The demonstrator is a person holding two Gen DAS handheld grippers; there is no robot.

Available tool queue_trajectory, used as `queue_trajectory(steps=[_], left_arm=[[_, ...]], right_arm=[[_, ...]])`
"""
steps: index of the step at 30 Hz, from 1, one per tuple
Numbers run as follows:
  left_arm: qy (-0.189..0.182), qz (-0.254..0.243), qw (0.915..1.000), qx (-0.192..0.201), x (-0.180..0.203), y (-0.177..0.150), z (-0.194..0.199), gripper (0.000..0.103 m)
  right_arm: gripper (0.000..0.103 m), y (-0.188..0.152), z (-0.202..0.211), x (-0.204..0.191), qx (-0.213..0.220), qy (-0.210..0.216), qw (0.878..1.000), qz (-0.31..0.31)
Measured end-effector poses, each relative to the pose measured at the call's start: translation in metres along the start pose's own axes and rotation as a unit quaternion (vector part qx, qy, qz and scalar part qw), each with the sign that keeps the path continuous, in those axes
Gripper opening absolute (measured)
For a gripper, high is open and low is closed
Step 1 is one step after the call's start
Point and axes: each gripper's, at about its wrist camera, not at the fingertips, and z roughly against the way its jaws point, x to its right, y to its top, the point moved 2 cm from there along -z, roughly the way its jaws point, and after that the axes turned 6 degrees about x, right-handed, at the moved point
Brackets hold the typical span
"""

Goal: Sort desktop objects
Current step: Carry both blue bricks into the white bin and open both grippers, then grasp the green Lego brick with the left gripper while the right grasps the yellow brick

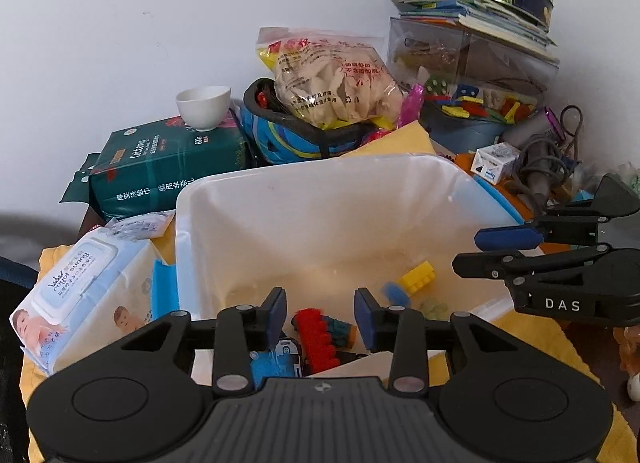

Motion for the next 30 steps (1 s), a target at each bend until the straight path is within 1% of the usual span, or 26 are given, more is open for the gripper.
queue_trajectory(steps=[2,4,5,7,9,11,13,15,17,19,20,23,26,27,30], left_arm=[[-0.006,0.011,0.9998,0.014,-0.001,0.002,0.014,0.047],[-0.012,0.009,0.9994,0.032,0.001,-0.001,0.035,0.060],[-0.012,0.002,0.9992,0.039,0.002,-0.004,0.045,0.062],[-0.001,-0.018,0.9990,0.042,0.006,-0.016,0.065,0.063],[0.012,-0.036,0.9988,0.029,0.009,-0.033,0.078,0.063],[0.016,-0.041,0.9990,0.004,0.010,-0.055,0.084,0.064],[0.015,-0.027,0.9991,-0.028,0.008,-0.081,0.085,0.064],[0.009,-0.007,0.9988,-0.048,0.005,-0.104,0.084,0.064],[0.016,0.003,0.9977,-0.065,0.002,-0.122,0.079,0.062],[0.016,0.012,0.9960,-0.087,-0.002,-0.138,0.073,0.058],[0.014,0.019,0.9950,-0.096,-0.004,-0.143,0.071,0.058],[0.003,0.028,0.9949,-0.097,-0.011,-0.149,0.064,0.056],[0.002,0.013,0.9951,-0.098,-0.012,-0.150,0.055,0.050],[-0.004,0.010,0.9947,-0.102,-0.011,-0.149,0.051,0.036],[-0.008,-0.001,0.9941,-0.108,-0.004,-0.150,0.049,0.036]], right_arm=[[0.040,0.004,0.012,-0.002,0.019,0.010,1.000,-0.002],[0.045,0.006,0.028,-0.006,0.036,0.015,0.999,0.004],[0.046,0.006,0.034,-0.008,0.041,0.016,0.999,0.009],[0.046,0.001,0.047,-0.014,0.045,0.022,0.999,0.015],[0.047,-0.011,0.056,-0.021,0.033,0.036,0.999,0.025],[0.048,-0.027,0.062,-0.026,0.018,0.039,0.998,0.036],[0.049,-0.045,0.063,-0.031,-0.007,0.045,0.998,0.033],[0.049,-0.065,0.066,-0.034,-0.030,0.053,0.998,0.020],[0.049,-0.080,0.071,-0.038,-0.045,0.054,0.997,0.012],[0.049,-0.093,0.077,-0.042,-0.058,0.058,0.997,0.000],[0.049,-0.098,0.080,-0.043,-0.062,0.058,0.996,-0.002],[0.049,-0.112,0.087,-0.047,-0.074,0.060,0.995,-0.014],[0.049,-0.122,0.092,-0.051,-0.085,0.057,0.995,-0.015],[0.049,-0.125,0.094,-0.051,-0.088,0.054,0.994,-0.017],[0.049,-0.134,0.101,-0.048,-0.097,0.047,0.994,-0.033]])
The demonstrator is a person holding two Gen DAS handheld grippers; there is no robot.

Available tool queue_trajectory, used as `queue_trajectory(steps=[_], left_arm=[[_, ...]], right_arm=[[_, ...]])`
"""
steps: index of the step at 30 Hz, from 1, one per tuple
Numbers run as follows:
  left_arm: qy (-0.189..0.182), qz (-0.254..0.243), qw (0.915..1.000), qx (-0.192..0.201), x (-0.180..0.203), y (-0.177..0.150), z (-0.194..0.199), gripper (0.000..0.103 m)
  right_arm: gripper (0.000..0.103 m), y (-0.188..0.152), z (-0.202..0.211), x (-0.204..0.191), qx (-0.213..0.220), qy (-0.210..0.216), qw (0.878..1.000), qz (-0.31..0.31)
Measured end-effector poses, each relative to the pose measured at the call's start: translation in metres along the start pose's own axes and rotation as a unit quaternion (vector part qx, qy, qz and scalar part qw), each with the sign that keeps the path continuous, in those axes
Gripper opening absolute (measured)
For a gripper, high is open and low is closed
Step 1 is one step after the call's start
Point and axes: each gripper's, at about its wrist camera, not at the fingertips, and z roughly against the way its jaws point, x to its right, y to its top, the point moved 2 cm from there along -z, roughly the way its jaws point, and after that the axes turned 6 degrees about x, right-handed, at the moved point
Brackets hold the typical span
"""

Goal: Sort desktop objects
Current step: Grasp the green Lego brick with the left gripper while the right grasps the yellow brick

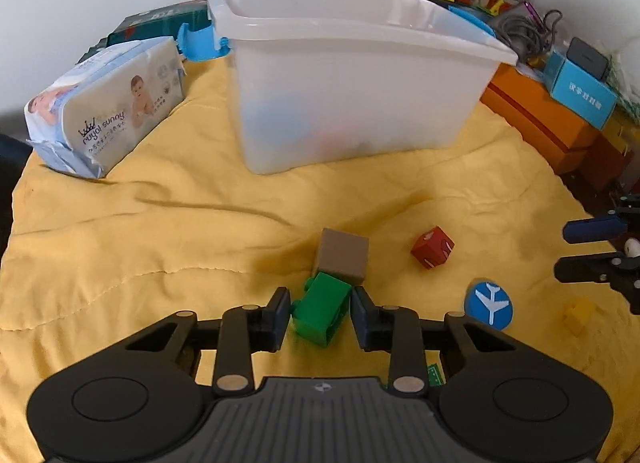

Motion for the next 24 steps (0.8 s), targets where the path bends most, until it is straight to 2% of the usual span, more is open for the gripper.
queue_trajectory(steps=[3,6,8,10,12,16,19,24], left_arm=[[0.011,-0.034,0.9993,0.011,0.009,-0.002,0.012,0.036],[0.051,-0.067,0.9962,0.023,0.009,-0.008,0.027,0.036],[0.082,-0.102,0.9911,0.028,0.010,-0.016,0.034,0.036],[0.114,-0.150,0.9818,0.022,0.015,-0.027,0.036,0.036],[0.119,-0.182,0.9760,0.009,0.023,-0.038,0.034,0.037],[0.097,-0.186,0.9777,0.008,0.041,-0.050,0.039,0.040],[0.069,-0.154,0.9857,0.009,0.051,-0.057,0.048,0.043],[0.068,-0.107,0.9914,0.031,0.048,-0.061,0.059,0.043]], right_arm=[[0.049,-0.009,0.006,0.005,-0.003,-0.011,1.000,-0.008],[0.049,-0.015,0.008,0.012,-0.007,-0.020,1.000,-0.020],[0.049,-0.019,0.010,0.017,-0.010,-0.027,0.999,-0.024],[0.049,-0.023,0.012,0.022,-0.014,-0.033,0.999,-0.026],[0.049,-0.025,0.012,0.025,-0.019,-0.036,0.999,-0.028],[0.050,-0.029,0.014,0.026,-0.027,-0.034,0.999,-0.025],[0.052,-0.031,0.016,0.023,-0.030,-0.028,0.999,-0.016],[0.052,-0.040,0.012,0.018,-0.048,-0.006,0.999,-0.006]])
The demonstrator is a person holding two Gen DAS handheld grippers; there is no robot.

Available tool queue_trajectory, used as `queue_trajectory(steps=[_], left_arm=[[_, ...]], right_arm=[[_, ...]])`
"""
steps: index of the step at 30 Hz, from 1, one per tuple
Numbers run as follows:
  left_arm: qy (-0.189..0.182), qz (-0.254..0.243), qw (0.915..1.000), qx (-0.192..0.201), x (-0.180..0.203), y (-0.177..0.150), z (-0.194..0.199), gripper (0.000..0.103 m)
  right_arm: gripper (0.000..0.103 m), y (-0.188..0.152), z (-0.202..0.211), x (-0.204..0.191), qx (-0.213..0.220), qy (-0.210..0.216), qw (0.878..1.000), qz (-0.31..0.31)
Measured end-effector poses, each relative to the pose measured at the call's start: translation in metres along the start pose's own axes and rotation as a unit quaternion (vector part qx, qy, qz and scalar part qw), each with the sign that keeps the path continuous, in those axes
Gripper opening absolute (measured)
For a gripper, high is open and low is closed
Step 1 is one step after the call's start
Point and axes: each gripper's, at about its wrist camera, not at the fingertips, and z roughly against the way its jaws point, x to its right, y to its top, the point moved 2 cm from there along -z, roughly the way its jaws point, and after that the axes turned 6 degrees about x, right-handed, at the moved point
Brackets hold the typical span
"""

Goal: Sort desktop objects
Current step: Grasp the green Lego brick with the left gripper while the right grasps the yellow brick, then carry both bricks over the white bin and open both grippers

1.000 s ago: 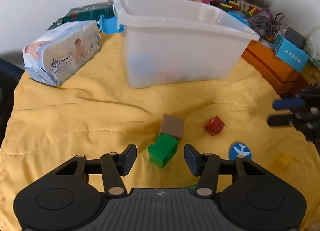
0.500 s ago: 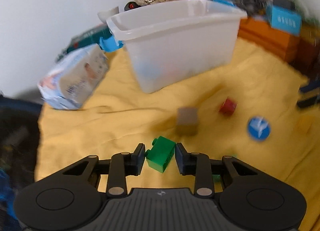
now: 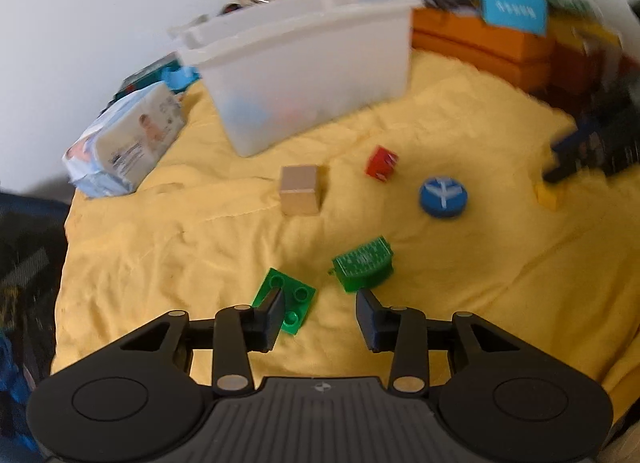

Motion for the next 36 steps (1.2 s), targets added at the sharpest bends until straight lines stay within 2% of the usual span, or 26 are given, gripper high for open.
queue_trajectory(steps=[4,7,9,10,11,13,16,18,19,20,22,24,25,30,36], left_arm=[[0.006,0.050,0.9985,0.019,-0.016,0.005,0.008,0.043],[0.010,0.062,0.9978,0.020,-0.025,0.007,0.007,0.044],[0.012,0.061,0.9979,0.015,-0.029,0.007,0.004,0.044],[0.013,0.062,0.9979,0.009,-0.031,0.006,0.001,0.044],[0.013,0.065,0.9978,0.003,-0.033,0.004,-0.003,0.044],[0.008,0.070,0.9975,-0.002,-0.038,0.002,-0.007,0.044],[-0.005,0.083,0.9964,-0.014,-0.041,-0.002,-0.018,0.045],[-0.016,0.091,0.9956,-0.016,-0.041,-0.003,-0.023,0.045],[-0.016,0.089,0.9957,-0.020,-0.040,-0.003,-0.026,0.045],[-0.015,0.084,0.9960,-0.024,-0.038,-0.004,-0.029,0.045],[-0.020,0.081,0.9962,-0.027,-0.037,-0.005,-0.033,0.045],[-0.026,0.084,0.9958,-0.025,-0.039,-0.006,-0.034,0.045],[-0.029,0.087,0.9955,-0.023,-0.041,-0.006,-0.034,0.045],[-0.033,0.099,0.9946,0.000,-0.050,0.002,-0.021,0.044],[-0.025,0.094,0.9943,0.045,-0.065,0.041,-0.001,0.044]], right_arm=[[0.052,-0.005,-0.003,-0.005,-0.011,0.012,1.000,0.008],[0.052,-0.006,-0.005,-0.008,-0.018,0.015,1.000,0.012],[0.048,-0.008,-0.006,-0.010,-0.024,0.019,0.999,0.017],[0.042,-0.009,-0.007,-0.011,-0.028,0.017,0.999,0.020],[0.031,-0.011,-0.008,-0.011,-0.032,0.016,0.999,0.023],[0.029,-0.013,-0.007,-0.011,-0.028,0.018,0.999,0.020],[0.029,-0.012,-0.005,-0.010,-0.020,0.017,1.000,0.015],[0.041,-0.009,-0.005,-0.010,-0.012,0.004,1.000,0.012],[0.051,-0.007,-0.005,-0.011,-0.007,0.003,1.000,0.014],[0.054,-0.005,-0.006,-0.012,-0.004,0.001,1.000,0.018],[0.054,-0.002,-0.011,-0.012,-0.004,-0.007,1.000,0.025],[0.049,0.000,-0.018,-0.012,-0.011,-0.002,1.000,0.023],[0.039,0.000,-0.021,-0.013,-0.014,0.001,1.000,0.022],[0.040,0.005,-0.020,-0.018,-0.012,0.000,0.999,0.036],[0.040,0.021,-0.018,-0.019,0.008,0.000,0.999,0.041]])
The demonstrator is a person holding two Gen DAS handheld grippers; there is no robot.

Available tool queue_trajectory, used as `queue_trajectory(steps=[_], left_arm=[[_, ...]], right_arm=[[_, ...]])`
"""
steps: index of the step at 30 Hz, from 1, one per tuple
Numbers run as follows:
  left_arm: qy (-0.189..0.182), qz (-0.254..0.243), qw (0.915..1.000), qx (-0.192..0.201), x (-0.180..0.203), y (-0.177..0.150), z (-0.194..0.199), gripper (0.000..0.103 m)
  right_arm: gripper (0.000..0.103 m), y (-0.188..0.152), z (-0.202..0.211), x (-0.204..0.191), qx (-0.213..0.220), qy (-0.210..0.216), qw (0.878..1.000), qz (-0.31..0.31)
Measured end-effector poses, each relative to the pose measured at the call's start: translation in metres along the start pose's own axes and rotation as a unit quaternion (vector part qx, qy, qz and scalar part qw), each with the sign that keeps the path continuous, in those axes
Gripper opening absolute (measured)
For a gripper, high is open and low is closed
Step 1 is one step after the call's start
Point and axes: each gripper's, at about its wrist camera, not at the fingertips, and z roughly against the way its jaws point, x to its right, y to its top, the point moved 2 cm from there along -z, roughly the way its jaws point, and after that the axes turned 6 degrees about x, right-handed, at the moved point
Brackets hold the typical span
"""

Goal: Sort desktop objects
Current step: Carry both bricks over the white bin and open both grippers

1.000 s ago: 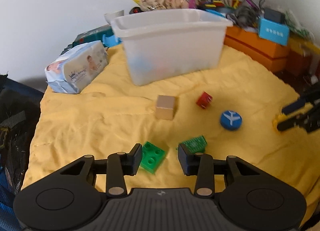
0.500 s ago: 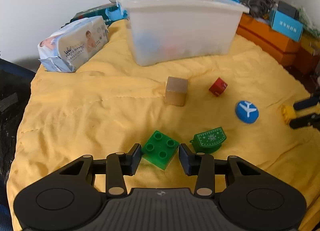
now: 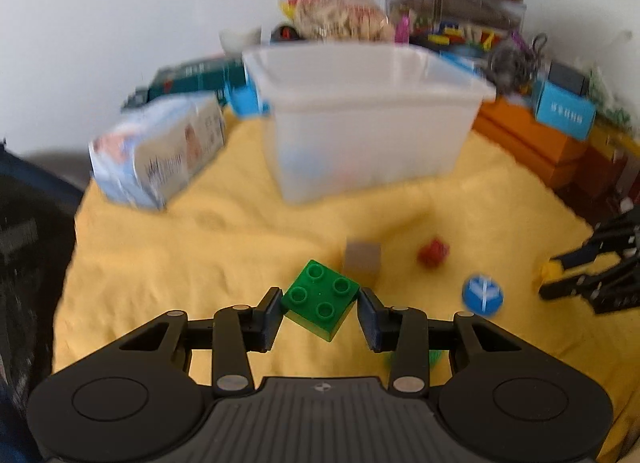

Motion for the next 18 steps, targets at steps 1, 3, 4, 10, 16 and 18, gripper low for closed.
queue_trajectory(steps=[1,3,4,10,16,18], left_arm=[[-0.002,0.001,0.9999,0.012,-0.001,0.009,0.003,0.044],[-0.005,-0.001,0.9995,0.033,-0.001,0.028,0.007,0.044],[-0.005,-0.003,0.9991,0.041,-0.001,0.036,0.007,0.044],[-0.010,-0.025,0.9956,0.090,0.005,0.094,-0.003,0.045],[-0.025,-0.031,0.9901,0.135,0.013,0.147,-0.024,0.045],[-0.026,-0.042,0.9885,0.143,0.018,0.159,-0.034,0.045]], right_arm=[[0.040,0.005,0.000,0.000,0.005,0.000,1.000,0.004],[0.040,0.016,0.002,0.001,0.017,-0.001,1.000,0.013],[0.040,0.024,0.003,0.002,0.026,-0.003,0.999,0.020],[0.040,0.090,0.015,0.013,0.104,-0.019,0.993,0.045],[0.040,0.150,0.020,0.025,0.178,-0.031,0.982,0.056],[0.040,0.164,0.014,0.027,0.187,-0.034,0.980,0.055]])
